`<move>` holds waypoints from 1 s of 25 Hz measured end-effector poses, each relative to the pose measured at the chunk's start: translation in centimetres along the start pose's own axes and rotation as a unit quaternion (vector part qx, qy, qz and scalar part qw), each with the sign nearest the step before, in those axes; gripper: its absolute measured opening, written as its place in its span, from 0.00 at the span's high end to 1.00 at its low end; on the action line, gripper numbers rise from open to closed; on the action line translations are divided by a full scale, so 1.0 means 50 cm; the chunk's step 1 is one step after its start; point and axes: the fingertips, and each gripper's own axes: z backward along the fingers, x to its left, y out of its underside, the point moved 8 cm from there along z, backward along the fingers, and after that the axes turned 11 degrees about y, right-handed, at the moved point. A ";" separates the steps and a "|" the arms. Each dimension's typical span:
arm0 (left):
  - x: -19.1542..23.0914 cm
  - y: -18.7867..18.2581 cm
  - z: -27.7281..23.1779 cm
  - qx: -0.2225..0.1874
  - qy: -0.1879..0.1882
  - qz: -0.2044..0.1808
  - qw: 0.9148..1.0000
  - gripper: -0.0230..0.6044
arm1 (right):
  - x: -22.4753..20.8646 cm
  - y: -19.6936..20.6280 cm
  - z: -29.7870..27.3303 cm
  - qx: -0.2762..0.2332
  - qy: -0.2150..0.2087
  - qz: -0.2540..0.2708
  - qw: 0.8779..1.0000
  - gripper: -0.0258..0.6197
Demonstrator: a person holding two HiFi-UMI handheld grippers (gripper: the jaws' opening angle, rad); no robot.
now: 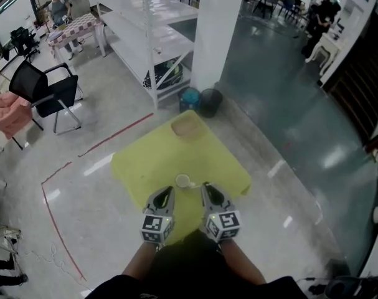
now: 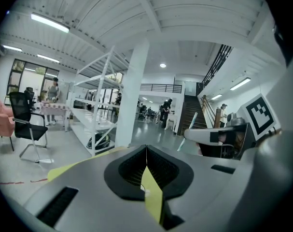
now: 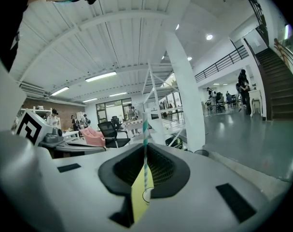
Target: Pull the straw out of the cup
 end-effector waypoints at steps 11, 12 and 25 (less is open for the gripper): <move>0.000 -0.008 0.005 0.006 -0.005 -0.003 1.000 0.89 | 0.008 -0.018 -0.006 -0.009 -0.017 0.006 1.000 0.91; 0.001 -0.008 0.005 0.004 -0.004 -0.003 1.000 0.89 | 0.009 -0.016 -0.006 -0.011 -0.019 0.006 1.000 0.91; 0.006 -0.004 0.005 -0.008 -0.011 -0.006 1.000 0.89 | 0.017 -0.015 -0.015 -0.006 -0.028 0.008 1.000 0.91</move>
